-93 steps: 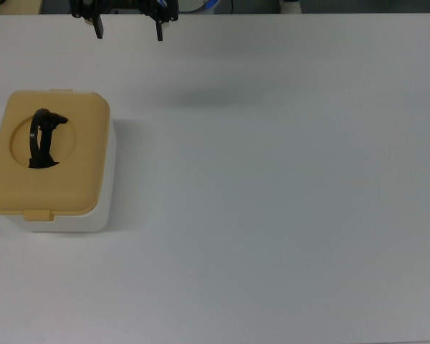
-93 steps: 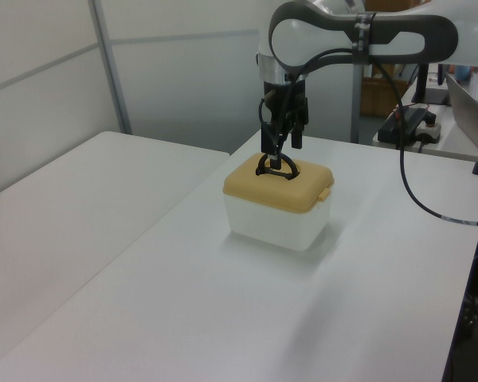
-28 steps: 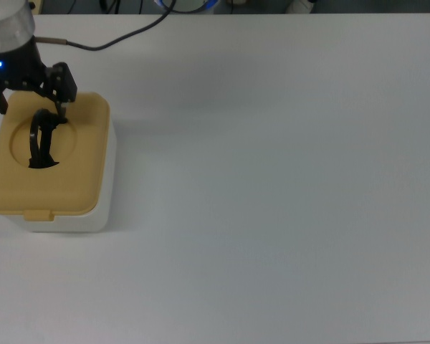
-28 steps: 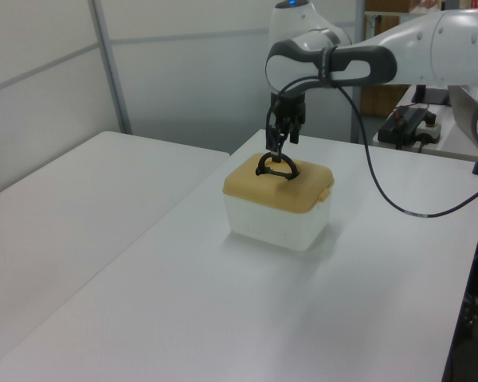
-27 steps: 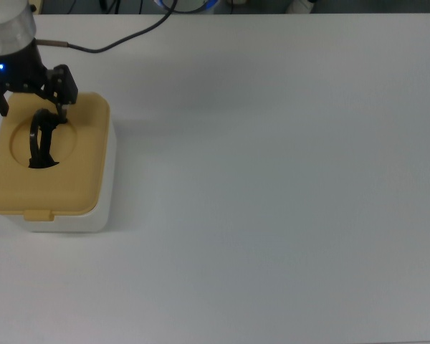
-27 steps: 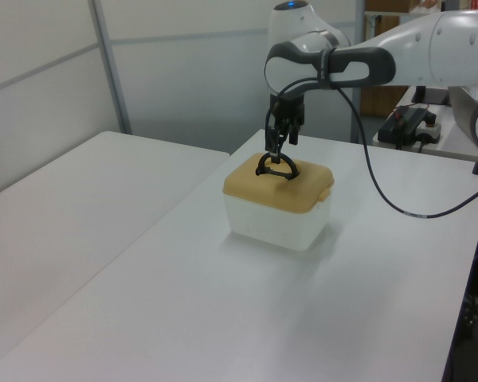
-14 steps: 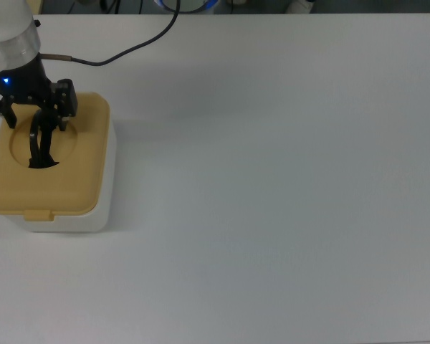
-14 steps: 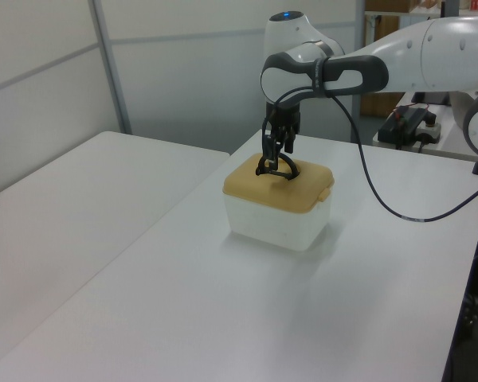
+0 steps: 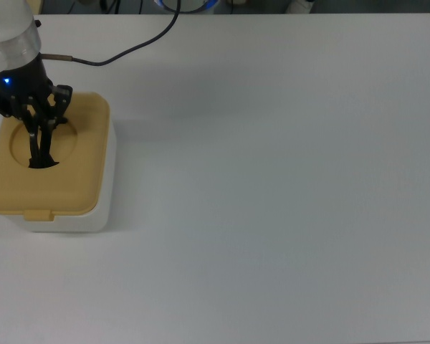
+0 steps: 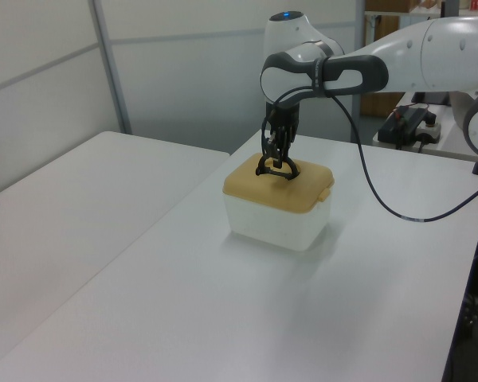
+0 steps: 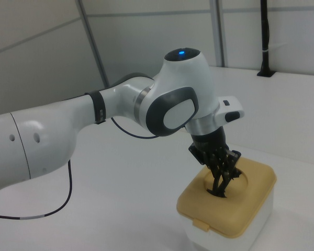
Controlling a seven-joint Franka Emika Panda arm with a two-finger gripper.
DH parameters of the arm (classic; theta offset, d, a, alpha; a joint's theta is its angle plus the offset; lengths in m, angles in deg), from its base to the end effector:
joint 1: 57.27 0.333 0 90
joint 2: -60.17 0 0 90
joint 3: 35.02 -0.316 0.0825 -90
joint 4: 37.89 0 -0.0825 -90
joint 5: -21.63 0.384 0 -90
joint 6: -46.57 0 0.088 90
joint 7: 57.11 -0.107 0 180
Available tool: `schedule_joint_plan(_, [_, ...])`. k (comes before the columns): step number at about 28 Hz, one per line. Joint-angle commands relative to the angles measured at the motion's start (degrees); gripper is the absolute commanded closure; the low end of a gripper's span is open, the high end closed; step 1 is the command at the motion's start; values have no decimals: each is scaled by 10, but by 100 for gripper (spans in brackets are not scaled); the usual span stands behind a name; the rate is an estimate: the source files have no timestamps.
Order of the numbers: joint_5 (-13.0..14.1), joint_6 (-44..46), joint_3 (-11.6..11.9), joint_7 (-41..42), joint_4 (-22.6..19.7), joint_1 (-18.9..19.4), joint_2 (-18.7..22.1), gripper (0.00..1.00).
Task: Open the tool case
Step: 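Close the gripper around the black lid handle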
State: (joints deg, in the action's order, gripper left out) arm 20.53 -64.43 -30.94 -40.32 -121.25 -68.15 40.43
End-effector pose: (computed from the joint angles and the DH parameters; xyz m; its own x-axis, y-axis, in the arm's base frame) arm 0.6572 -0.1698 0.5025 0.9916 0.0479 0.1198 0.0384 -0.9960 0.0808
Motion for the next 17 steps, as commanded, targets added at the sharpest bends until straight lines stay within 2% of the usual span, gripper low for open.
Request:
schedule_joint_plan(1, [9, -6, 0, 3, 7, 3, -3, 77])
schedule_joint_plan(9, [9, -6, 0, 3, 7, 3, -3, 78])
schedule_joint_plan(11, [9, -6, 0, 3, 7, 3, -2, 83])
schedule_joint_plan(12, [9, -6, 0, 4, 7, 3, -2, 87])
schedule_joint_plan(13, [9, -6, 0, 4, 8, 3, -1, 97])
schedule_joint_plan(17, [9, -6, 0, 3, 8, 3, 0, 100])
